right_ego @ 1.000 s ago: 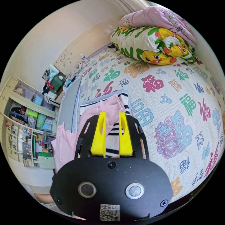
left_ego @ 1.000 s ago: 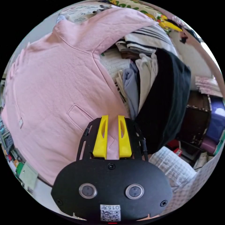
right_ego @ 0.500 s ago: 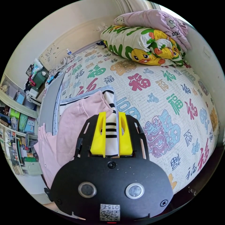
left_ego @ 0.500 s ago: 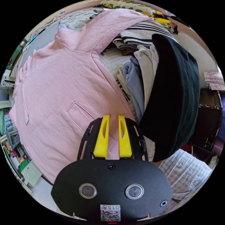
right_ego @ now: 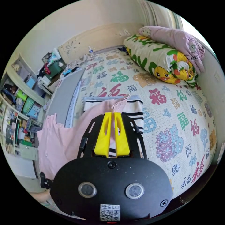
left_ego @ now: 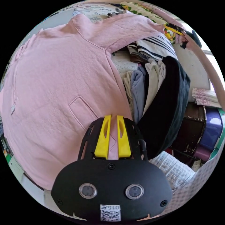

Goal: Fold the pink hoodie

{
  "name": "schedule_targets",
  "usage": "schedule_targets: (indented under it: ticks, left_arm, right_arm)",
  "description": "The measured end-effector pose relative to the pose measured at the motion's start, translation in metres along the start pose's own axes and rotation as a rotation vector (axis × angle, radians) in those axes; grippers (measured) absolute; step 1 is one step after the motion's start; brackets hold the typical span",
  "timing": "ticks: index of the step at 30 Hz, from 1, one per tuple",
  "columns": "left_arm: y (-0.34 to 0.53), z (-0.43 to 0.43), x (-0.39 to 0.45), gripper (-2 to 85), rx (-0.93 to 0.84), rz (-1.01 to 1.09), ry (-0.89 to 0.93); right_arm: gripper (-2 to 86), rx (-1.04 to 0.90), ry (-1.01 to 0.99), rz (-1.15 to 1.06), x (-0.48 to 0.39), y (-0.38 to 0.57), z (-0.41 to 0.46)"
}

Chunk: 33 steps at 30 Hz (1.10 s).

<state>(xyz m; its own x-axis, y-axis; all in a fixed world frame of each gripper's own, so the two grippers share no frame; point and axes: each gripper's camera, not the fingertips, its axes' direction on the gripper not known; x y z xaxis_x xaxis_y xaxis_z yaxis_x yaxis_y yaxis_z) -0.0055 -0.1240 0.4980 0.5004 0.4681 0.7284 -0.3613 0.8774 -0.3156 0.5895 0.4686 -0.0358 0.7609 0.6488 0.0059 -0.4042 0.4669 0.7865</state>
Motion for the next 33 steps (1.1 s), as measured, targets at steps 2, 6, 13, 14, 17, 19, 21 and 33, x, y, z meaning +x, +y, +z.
schedule_targets:
  ticks: [2,6,13,14,17,19,21,33]
  left_arm:
    - [0.009,-0.027,-0.017,8.1,0.077,-0.077,0.153]
    - [0.045,-0.098,-0.055,12.6,0.376,-0.205,0.440]
    - [0.121,-0.196,-0.140,20.2,0.703,-0.301,0.873]
    - [0.127,-0.198,-0.151,20.1,0.659,-0.304,0.890]
    - [0.146,-0.197,-0.181,16.4,0.555,-0.327,1.070]
    - [0.168,-0.209,-0.195,10.4,0.561,-0.313,1.106]
    - [0.193,-0.232,-0.206,4.4,0.545,-0.293,1.043]
    - [0.305,-0.271,-0.257,-0.2,0.303,-0.434,0.750]
  right_arm:
    - [1.1,0.049,-0.174,-0.154,-0.069,0.017,-0.032]
    - [0.9,-0.006,-0.387,-0.324,-0.180,0.058,-0.050]
    - [0.8,-0.285,-0.528,-0.487,-0.385,0.165,0.004]
    - [0.7,-0.319,-0.539,-0.511,-0.415,0.181,0.011]
    - [0.6,-0.393,-0.596,-0.524,-0.476,0.209,0.022]
    - [0.6,-0.428,-0.615,-0.518,-0.507,0.221,0.025]
    - [0.6,-0.466,-0.610,-0.529,-0.539,0.233,0.028]
    - [1.0,-0.717,-0.518,-0.446,-0.644,0.314,0.081]
